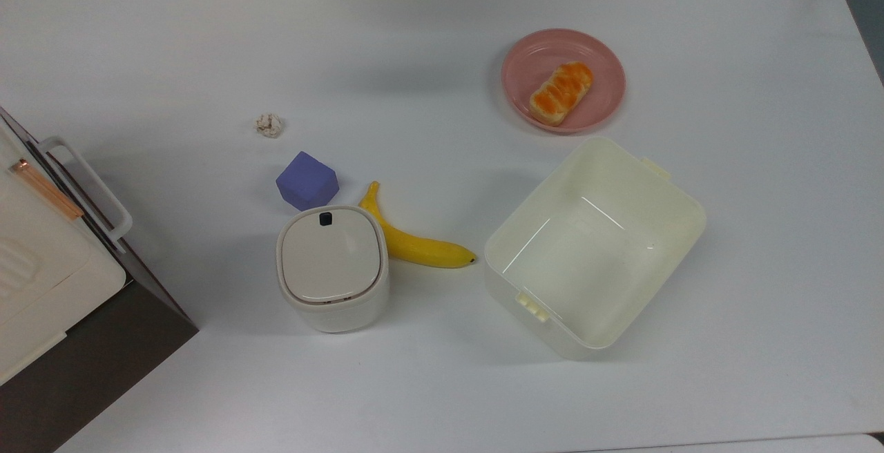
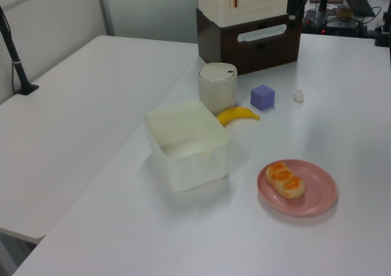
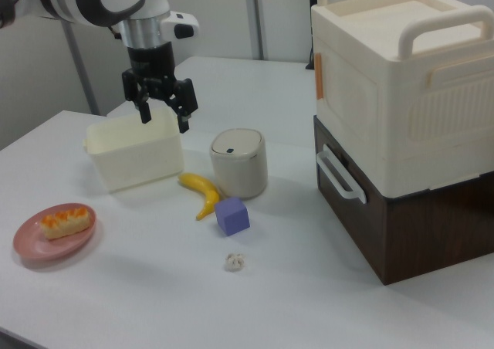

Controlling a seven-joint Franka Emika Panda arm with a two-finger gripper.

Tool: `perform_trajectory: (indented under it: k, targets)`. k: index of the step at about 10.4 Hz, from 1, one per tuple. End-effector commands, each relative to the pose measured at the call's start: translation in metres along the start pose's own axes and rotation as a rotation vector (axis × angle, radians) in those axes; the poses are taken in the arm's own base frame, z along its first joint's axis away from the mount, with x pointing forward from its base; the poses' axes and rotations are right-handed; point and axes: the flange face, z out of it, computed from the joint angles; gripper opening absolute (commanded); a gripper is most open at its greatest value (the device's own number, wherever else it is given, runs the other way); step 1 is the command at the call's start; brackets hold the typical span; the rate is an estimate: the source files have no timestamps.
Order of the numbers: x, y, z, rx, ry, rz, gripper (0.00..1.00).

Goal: Put the bread on the table

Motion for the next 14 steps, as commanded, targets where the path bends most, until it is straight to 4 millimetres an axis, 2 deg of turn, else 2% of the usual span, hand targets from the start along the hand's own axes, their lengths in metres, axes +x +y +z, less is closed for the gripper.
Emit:
perform_trajectory:
  k: [1, 3, 4, 6, 7, 9, 11, 13, 14]
  targets:
    - [-0.004, -0.027, 0.000, -0.002, -0.031, -0.053, 1.00]
    - [0.000, -0.026, 0.010, -0.001, -0.040, -0.057, 1.00]
    - [0.005, -0.026, 0.024, -0.001, -0.064, -0.055, 1.00]
    - [0.004, -0.024, 0.026, -0.003, -0.071, -0.050, 1.00]
    - [0.004, -0.031, 0.029, -0.003, -0.079, -0.062, 1.00]
    - [0.000, -0.098, 0.039, -0.007, -0.106, -0.134, 1.00]
    - [-0.008, -0.174, 0.061, -0.020, -0.102, -0.078, 1.00]
    - [-0.020, -0.247, 0.110, -0.008, -0.024, 0.034, 1.00]
    - [-0.033, -0.282, 0.147, 0.005, -0.001, 0.089, 1.00]
